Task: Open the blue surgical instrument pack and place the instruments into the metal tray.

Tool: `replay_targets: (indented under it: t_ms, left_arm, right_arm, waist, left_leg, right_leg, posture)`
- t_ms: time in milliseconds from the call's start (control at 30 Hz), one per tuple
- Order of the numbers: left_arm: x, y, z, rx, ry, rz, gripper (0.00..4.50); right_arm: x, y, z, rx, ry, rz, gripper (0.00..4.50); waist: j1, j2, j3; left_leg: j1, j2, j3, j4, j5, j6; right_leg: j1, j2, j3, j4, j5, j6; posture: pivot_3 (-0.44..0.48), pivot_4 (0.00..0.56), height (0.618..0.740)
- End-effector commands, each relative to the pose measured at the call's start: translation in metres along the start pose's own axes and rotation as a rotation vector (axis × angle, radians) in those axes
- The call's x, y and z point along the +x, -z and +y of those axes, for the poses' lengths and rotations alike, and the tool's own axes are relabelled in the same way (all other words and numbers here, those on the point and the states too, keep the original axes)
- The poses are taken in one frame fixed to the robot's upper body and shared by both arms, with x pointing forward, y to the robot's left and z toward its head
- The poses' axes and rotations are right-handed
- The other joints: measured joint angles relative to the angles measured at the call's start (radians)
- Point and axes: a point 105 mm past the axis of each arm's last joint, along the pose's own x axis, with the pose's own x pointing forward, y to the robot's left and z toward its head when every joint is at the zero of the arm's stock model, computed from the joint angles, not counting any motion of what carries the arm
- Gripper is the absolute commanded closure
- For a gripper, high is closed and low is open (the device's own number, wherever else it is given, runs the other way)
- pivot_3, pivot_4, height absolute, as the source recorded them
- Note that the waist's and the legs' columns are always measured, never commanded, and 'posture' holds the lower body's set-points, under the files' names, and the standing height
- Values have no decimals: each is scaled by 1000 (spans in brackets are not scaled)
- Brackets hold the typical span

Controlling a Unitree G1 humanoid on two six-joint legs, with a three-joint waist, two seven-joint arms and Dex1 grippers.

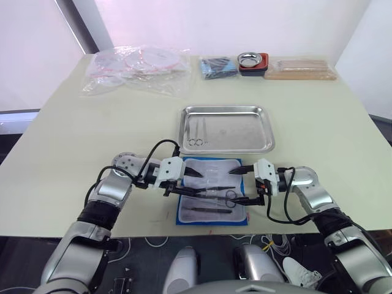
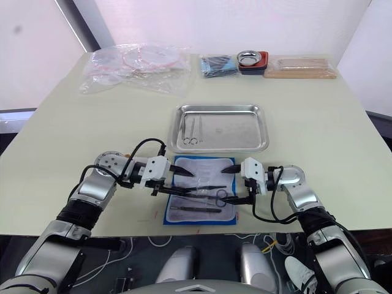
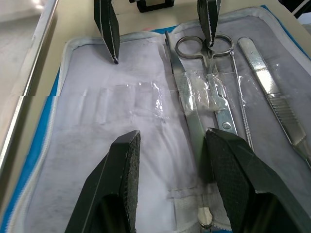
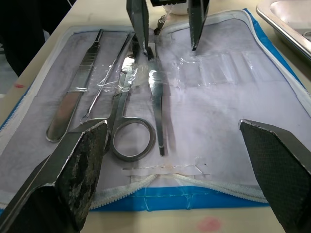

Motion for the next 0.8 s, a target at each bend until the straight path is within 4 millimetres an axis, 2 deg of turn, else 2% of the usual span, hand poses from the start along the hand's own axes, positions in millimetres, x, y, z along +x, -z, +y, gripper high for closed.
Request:
replay_targets:
  t_ms: [33, 300, 367, 400, 467, 500, 800]
  left_arm:
    - [7, 12, -15, -32, 82, 47, 2196]
    - [12, 17, -21, -51, 94, 44, 2196]
    - [12, 18, -21, -63, 91, 40, 2751]
    - [12, 18, -21, -66, 90, 40, 3141]
    - [11, 19, -22, -71, 97, 40, 4205]
    - [10, 19, -23, -74, 100, 39, 4480]
    - [6, 16, -16, -111, 46, 41, 4480]
  right_arm:
    - [-5, 52, 18, 144, -6, 187, 0]
    - [-6, 52, 19, 143, -11, 190, 0]
    - [-6, 52, 19, 143, -11, 190, 0]
    - [-6, 52, 19, 143, -11, 191, 0]
    - [-7, 52, 18, 143, -11, 192, 0]
    - [-7, 52, 18, 142, -11, 192, 0]
    - [-5, 53, 22, 144, -35, 197, 0]
  waist:
    - [0, 1, 0]
    - [0, 2, -1]
    - [0, 2, -1]
    - [0, 3, -2]
    - [1, 4, -3]
    - [1, 4, -3]
    - [0, 5, -3]
  left_leg:
    - [0, 0, 0, 0, 0, 0]
    - [0, 0, 0, 0, 0, 0]
    - [0, 0, 0, 0, 0, 0]
    - [0, 0, 1, 0, 0, 0]
    - [0, 0, 0, 0, 0, 0]
    - [1, 0, 0, 0, 0, 0]
    - [1, 0, 0, 1, 0, 0]
  right_leg:
    - [0, 0, 0, 0, 0, 0]
    - [0, 0, 0, 0, 0, 0]
    - [0, 0, 0, 0, 0, 0]
    - [0, 0, 1, 0, 0, 0]
    - [0, 0, 0, 0, 0, 0]
    - [0, 0, 0, 0, 0, 0]
    - [1, 0, 1, 1, 0, 0]
  posture:
    - [0, 150, 740]
    - [0, 150, 740]
    - [0, 150, 740]
    - [0, 150, 740]
    - [0, 150, 740]
    - [0, 150, 740]
    - [0, 150, 740]
